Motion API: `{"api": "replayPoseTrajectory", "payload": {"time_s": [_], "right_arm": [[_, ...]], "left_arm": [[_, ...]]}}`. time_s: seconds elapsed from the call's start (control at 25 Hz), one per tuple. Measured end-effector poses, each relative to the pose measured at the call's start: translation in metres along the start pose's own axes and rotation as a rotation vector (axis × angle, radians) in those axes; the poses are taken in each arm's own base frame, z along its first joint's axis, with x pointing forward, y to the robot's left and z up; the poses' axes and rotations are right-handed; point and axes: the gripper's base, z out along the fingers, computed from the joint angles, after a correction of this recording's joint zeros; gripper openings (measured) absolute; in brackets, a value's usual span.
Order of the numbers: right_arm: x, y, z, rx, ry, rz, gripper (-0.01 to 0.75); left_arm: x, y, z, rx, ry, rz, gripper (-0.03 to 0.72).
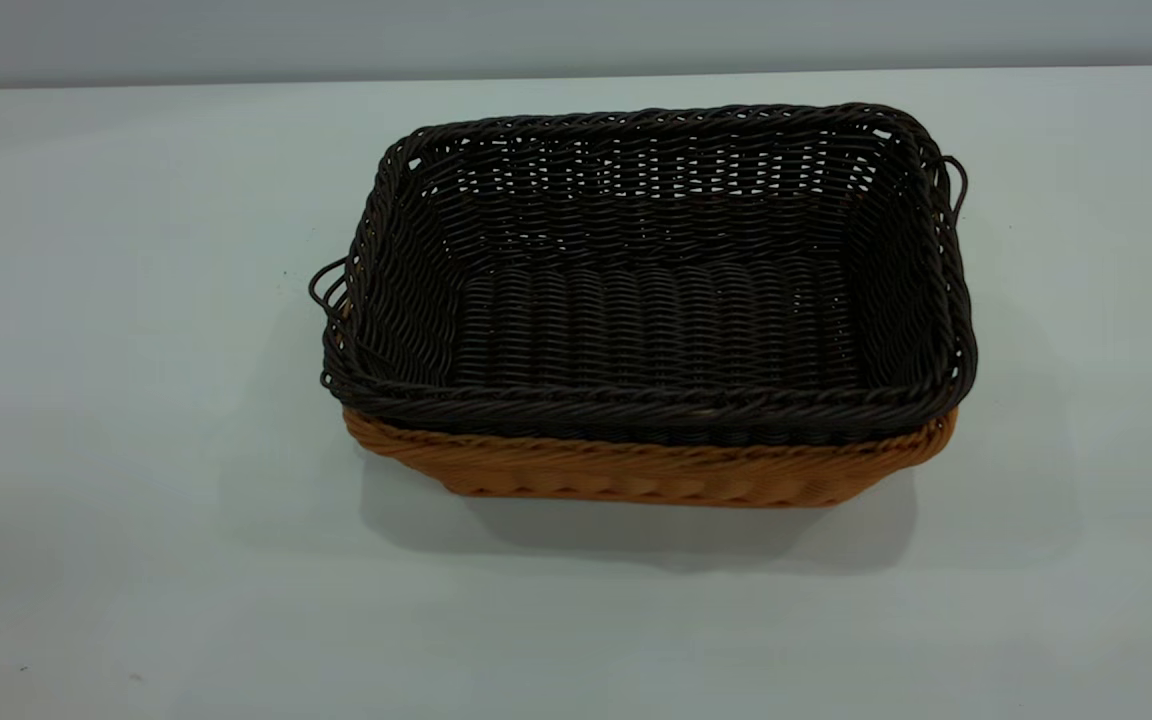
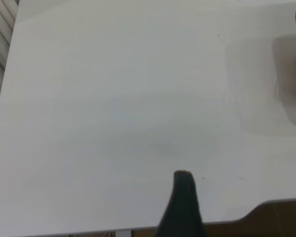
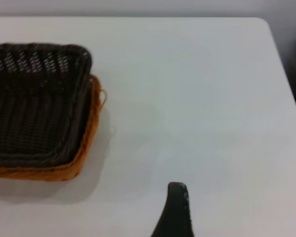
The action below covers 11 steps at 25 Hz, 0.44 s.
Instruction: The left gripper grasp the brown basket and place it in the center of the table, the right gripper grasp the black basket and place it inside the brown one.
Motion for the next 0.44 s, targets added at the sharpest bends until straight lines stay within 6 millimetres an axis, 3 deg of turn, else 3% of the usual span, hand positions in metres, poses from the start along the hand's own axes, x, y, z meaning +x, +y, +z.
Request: {"api": "replayPoseTrajectory", "payload": {"time_s": [0.44], "right_arm": [[-0.0001,-0.0006,0.0,0.007,-0.001,0.014,0.574]], "left_arm": [[0.0,0.0,0.0,0.0,0.0,-0.001,0.562]]}}
